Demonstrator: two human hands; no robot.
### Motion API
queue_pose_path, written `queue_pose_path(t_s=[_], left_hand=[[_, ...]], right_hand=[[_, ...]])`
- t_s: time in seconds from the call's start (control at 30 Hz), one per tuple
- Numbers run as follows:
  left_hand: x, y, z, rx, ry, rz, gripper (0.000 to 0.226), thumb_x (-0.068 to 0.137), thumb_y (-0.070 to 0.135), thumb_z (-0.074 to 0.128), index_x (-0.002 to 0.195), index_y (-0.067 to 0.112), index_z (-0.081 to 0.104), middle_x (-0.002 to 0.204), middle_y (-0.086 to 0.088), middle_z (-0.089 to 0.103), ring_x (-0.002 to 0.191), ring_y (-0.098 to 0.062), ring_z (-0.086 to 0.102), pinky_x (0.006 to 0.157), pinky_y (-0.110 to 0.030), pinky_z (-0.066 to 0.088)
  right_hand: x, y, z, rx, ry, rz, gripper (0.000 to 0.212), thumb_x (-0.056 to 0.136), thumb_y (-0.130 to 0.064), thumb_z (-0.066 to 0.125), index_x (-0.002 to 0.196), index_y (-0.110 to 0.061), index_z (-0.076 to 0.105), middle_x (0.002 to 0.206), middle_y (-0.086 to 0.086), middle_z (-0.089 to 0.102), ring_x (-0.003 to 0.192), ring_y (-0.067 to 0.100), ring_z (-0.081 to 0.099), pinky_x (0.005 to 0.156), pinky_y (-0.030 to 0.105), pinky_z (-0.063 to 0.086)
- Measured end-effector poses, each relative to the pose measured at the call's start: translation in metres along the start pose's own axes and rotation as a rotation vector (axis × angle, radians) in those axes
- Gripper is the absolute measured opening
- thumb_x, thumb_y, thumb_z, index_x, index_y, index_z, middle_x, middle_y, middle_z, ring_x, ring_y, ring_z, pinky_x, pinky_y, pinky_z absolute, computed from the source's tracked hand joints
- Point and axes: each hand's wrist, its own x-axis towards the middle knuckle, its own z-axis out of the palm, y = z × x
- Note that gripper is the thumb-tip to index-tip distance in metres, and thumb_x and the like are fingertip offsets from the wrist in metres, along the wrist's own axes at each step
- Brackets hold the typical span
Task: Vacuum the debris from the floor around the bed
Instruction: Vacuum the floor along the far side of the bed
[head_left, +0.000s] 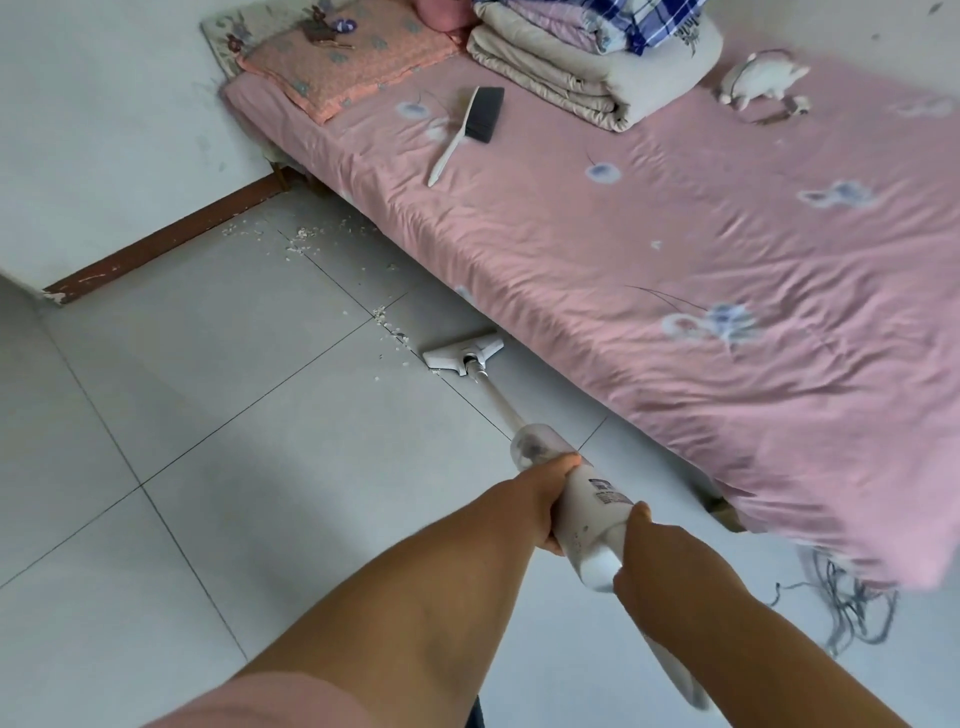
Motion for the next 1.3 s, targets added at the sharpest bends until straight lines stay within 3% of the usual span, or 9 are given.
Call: queue_pose_path(t_s=[0.27,0.47,0.6,0.87,1.03,1.2,1.3], left_hand=[[-0.020,-0.052,0.009,-0.102,-0.014,0.000,0.065,0.087,0.059,0.064,0.134,0.016,0.057,0.129,-0.012,0.065,0.117,-0.034,0.062,0.101,-0.054,0.050],[-0.025,-0.057,-0.002,-0.200,-0.041,0.024,0.061,0.087,0.055,0.066,0.132,0.014,0.059,0.124,-0.015,0.068,0.113,-0.036,0.065,0.100,-0.056,0.051],[-0.028,-0.041,-0.018,-0.215,-0.005,0.049,0.058,0.089,0.056,0.064,0.130,0.014,0.061,0.120,-0.014,0.071,0.109,-0.034,0.068,0.095,-0.053,0.054],[-0.019,0.014,-0.063,-0.203,0.062,0.051,0.054,0.090,0.057,0.063,0.125,0.016,0.062,0.101,-0.012,0.075,0.086,-0.030,0.072,0.060,-0.045,0.061],[-0.010,0.059,-0.092,-0.206,0.100,0.065,0.056,0.088,0.057,0.065,0.126,0.015,0.062,0.107,-0.013,0.074,0.090,-0.030,0.072,0.067,-0.046,0.060],[-0.002,0.097,-0.117,-0.199,0.091,0.088,0.043,0.089,0.054,0.065,0.102,0.014,0.064,0.072,-0.011,0.076,0.064,-0.025,0.074,0.054,-0.042,0.060],[0.004,0.119,-0.133,-0.191,0.106,0.098,0.043,0.089,0.055,0.065,0.102,0.014,0.065,0.073,-0.011,0.077,0.070,-0.025,0.074,0.060,-0.041,0.060]], right_hand=[[-0.046,0.020,0.014,-0.114,-0.019,-0.034,0.078,0.096,-0.022,0.047,0.152,-0.008,-0.005,0.141,0.012,0.044,0.127,0.027,0.047,0.103,0.038,0.041],[-0.051,0.010,0.012,-0.098,0.017,-0.066,0.070,0.097,-0.022,0.040,0.153,-0.009,-0.001,0.141,0.013,0.043,0.126,0.029,0.046,0.102,0.039,0.041],[-0.040,-0.008,0.002,-0.085,-0.002,-0.068,0.071,0.096,-0.021,0.039,0.153,-0.009,-0.003,0.143,0.012,0.041,0.128,0.030,0.044,0.101,0.039,0.039],[0.004,-0.058,-0.019,-0.122,0.015,-0.116,0.075,0.095,-0.022,0.046,0.152,-0.004,0.000,0.138,0.011,0.045,0.124,0.029,0.048,0.093,0.036,0.043],[0.038,-0.093,-0.045,-0.107,-0.002,-0.133,0.078,0.094,-0.022,0.050,0.151,-0.003,-0.001,0.133,0.010,0.049,0.121,0.028,0.050,0.089,0.035,0.044],[0.068,-0.123,-0.065,-0.137,-0.007,-0.151,0.079,0.095,-0.020,0.047,0.151,-0.003,-0.006,0.141,0.010,0.043,0.126,0.029,0.047,0.095,0.037,0.043],[0.088,-0.139,-0.072,-0.142,0.017,-0.157,0.082,0.094,-0.021,0.048,0.152,-0.006,-0.007,0.143,0.009,0.041,0.126,0.028,0.046,0.095,0.036,0.043]])
